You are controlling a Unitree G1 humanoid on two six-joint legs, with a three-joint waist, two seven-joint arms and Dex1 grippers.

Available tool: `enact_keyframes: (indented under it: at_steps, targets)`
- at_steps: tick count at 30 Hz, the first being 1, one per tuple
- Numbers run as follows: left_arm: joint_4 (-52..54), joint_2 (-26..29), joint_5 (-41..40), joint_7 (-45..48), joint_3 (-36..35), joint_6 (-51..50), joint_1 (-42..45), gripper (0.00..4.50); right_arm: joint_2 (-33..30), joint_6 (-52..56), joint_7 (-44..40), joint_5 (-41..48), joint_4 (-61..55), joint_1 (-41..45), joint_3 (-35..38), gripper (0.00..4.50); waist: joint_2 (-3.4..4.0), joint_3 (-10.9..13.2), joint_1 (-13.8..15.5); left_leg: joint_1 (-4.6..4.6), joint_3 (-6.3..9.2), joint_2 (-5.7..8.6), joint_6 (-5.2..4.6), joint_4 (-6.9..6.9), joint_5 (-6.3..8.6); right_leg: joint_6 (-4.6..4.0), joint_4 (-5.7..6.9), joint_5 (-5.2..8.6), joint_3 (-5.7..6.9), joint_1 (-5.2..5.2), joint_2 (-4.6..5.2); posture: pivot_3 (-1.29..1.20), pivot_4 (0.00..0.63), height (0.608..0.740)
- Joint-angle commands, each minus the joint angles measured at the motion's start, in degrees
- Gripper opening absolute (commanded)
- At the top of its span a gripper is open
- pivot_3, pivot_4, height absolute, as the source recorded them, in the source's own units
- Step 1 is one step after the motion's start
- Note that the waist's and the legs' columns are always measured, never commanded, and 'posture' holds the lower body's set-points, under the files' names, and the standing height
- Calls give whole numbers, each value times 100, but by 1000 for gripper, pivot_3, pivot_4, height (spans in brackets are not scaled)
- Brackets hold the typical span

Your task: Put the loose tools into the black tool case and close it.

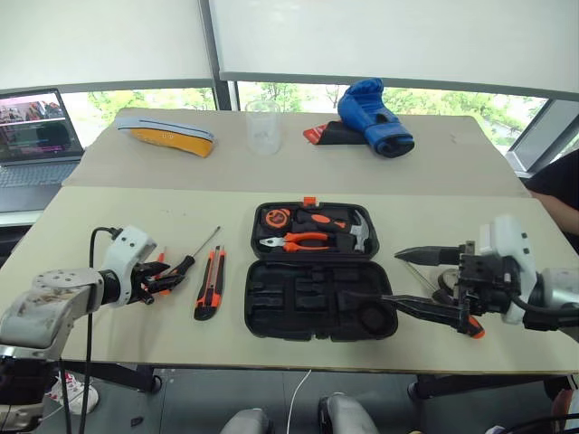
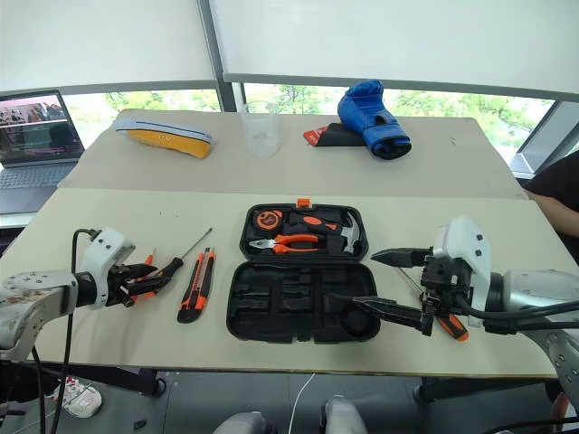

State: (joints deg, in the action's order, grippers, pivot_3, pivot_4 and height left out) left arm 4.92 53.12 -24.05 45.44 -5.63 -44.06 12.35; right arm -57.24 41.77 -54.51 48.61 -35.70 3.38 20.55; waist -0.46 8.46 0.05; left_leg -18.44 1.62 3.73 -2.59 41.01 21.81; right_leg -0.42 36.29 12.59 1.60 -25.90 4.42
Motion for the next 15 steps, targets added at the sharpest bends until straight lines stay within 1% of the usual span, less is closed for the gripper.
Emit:
enact_keyframes:
  at_steps: [1, 3, 5, 7, 8, 10, 13, 15]
  targets:
    - [7, -27, 103, 90, 19, 130, 61, 2300, 50, -25, 69, 134, -126, 179, -69, 4500, 0, 0, 4, 0, 0, -4, 0, 7, 0, -3, 0, -4, -10, 4, 1, 0, 150, 731]
    - [-34, -75, 144, 77, 38, 141, 89, 2300, 63, -23, 93, 122, -93, 267, -149, 4500, -1, 0, 4, 2, 0, -10, 0, 15, 0, -7, 0, -12, -18, 9, -1, 0, 150, 731]
    - [-70, -163, 109, 42, -15, 82, 156, 1806, 82, -34, 105, 93, -57, 344, -225, 4500, -1, 0, 12, 2, 0, -10, 0, 19, -1, -7, 3, -16, -23, 9, -1, 0, 150, 731]
    - [-131, -238, 79, 22, -96, 80, 276, 1106, 111, -53, 129, 36, -12, 436, -334, 4500, -1, 0, 21, 1, 0, -11, -1, 23, -1, -6, 5, -18, -24, 9, -1, 0, 150, 731]
    - [-122, -268, 92, 30, -135, 198, 316, 872, 117, -64, 131, 14, 8, 453, -362, 4500, -1, 0, 27, 0, 0, -11, -2, 24, -2, -5, 5, -19, -24, 8, -1, 0, 150, 731]
    - [-106, -315, 90, 20, -233, 317, 419, 870, 118, -95, 122, -34, 39, 458, -396, 4500, -3, 2, 52, -1, 0, -10, -3, 25, -2, -4, 5, -20, -24, 8, -1, 0, 150, 731]
    - [-109, -372, -37, 219, -407, 725, 830, 870, 110, -147, 121, -180, 113, 473, -465, 4500, -7, 4, 75, -7, 0, -9, -3, 28, -2, -2, 4, -22, -20, 3, -1, 0, 150, 731]
    - [-192, -305, 11, 427, -318, 941, 1182, 870, 106, -120, 122, -197, 163, 481, -464, 4500, -9, 5, 79, -17, 1, -8, -3, 34, -2, 0, 3, -23, -16, -3, 0, 0, 150, 731]
